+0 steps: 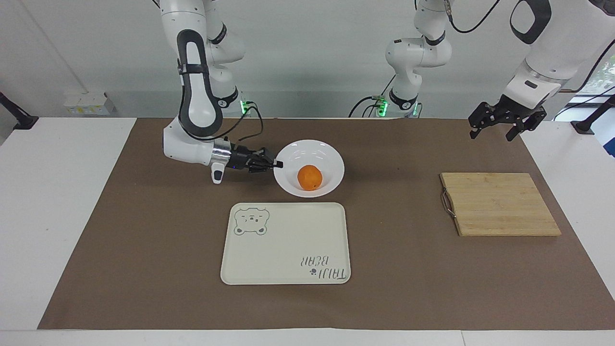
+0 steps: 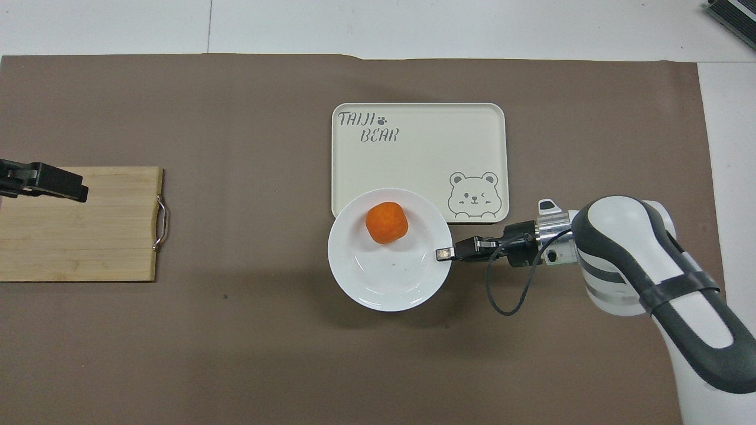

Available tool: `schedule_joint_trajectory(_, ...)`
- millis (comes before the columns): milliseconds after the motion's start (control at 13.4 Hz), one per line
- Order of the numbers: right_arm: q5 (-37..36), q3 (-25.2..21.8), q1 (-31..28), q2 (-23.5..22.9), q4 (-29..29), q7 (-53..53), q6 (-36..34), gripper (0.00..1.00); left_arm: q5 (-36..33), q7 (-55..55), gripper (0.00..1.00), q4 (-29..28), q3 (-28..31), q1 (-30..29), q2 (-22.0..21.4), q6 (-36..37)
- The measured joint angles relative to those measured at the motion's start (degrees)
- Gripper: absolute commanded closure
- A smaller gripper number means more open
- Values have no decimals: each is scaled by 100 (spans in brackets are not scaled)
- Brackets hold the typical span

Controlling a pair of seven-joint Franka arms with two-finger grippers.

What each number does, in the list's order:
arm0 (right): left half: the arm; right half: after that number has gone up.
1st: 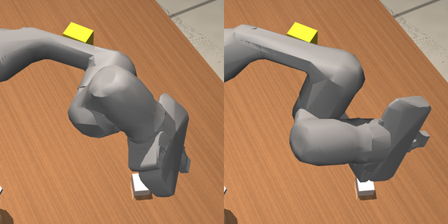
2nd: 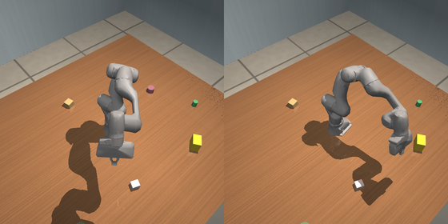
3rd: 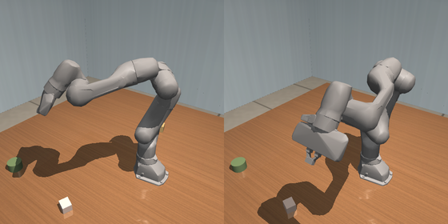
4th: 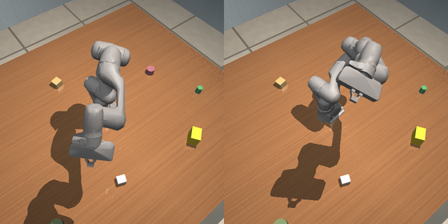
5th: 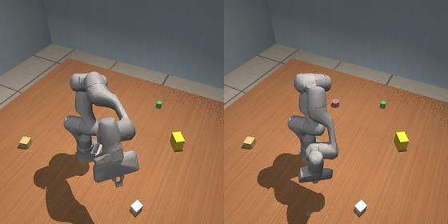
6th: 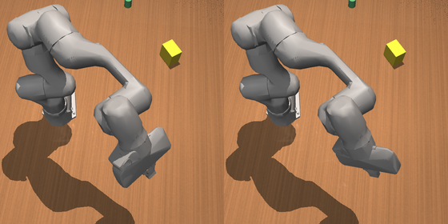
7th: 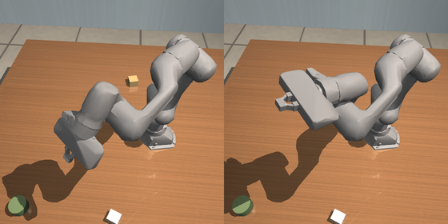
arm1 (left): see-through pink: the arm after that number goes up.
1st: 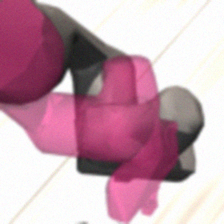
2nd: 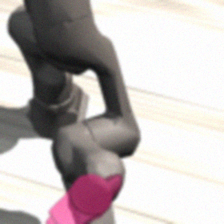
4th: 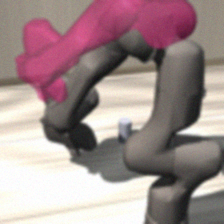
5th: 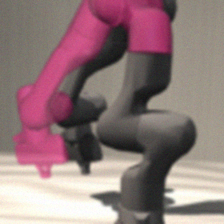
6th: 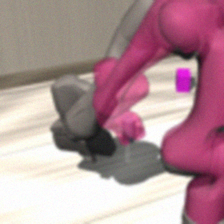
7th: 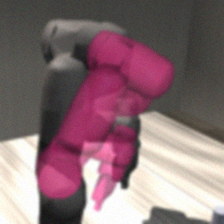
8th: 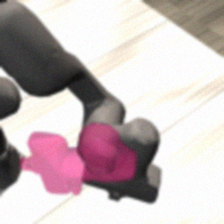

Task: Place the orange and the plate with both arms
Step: 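Slide the plate with the right gripper onto the bear tray, then open the right gripper and pull it back from the plate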

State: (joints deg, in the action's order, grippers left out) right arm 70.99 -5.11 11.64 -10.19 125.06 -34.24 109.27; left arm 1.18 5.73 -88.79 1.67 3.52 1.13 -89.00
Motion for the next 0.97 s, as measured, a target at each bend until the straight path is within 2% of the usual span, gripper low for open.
schedule_joint_trajectory(224,0,-32,-20,-517,-927,415,16,100,0,0,0,0,-2,0,-5,0)
schedule_joint_trajectory(524,0,-76,-106,-1446,-2146,945,50,100,0,0,0,0,1,-1,-10,0)
schedule_joint_trajectory(748,-75,-92,-256,-1939,-2496,952,148,100,0,0,0,0,1,-1,-11,0)
schedule_joint_trajectory(972,-407,-95,-435,-2077,-2562,950,147,100,0,0,0,0,1,-1,-12,0)
